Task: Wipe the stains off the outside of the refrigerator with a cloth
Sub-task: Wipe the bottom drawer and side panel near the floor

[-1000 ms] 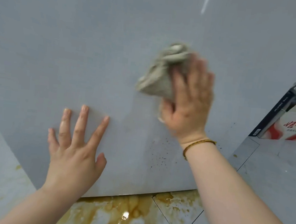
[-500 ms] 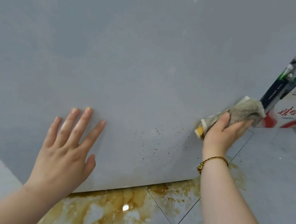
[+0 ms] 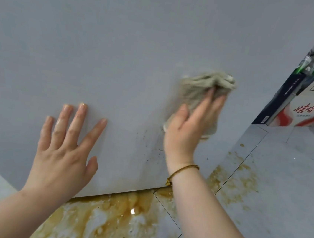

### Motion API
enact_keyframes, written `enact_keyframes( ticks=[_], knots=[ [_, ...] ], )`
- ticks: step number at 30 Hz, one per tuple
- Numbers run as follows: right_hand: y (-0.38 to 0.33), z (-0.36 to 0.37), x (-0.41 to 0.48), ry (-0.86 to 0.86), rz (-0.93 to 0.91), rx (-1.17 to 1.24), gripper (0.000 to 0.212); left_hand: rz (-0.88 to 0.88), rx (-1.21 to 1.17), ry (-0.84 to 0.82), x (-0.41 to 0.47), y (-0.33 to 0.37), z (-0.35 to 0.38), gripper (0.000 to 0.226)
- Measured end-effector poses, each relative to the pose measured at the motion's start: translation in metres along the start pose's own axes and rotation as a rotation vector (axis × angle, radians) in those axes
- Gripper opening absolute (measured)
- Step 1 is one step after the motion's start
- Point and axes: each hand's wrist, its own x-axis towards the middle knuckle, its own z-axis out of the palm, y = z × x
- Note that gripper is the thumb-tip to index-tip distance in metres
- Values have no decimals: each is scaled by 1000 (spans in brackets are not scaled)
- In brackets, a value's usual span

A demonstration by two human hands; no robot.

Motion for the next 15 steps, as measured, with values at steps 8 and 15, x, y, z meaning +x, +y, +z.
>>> enact_keyframes(
  ticks=[8,15],
  knots=[
    [88,-28,-23,-153,-99,-215,59,29,32,33,-1,-8,6,62],
    [144,-40,-49,161,1072,99,54,12,-33,34,-21,-12,16,62]
  ],
)
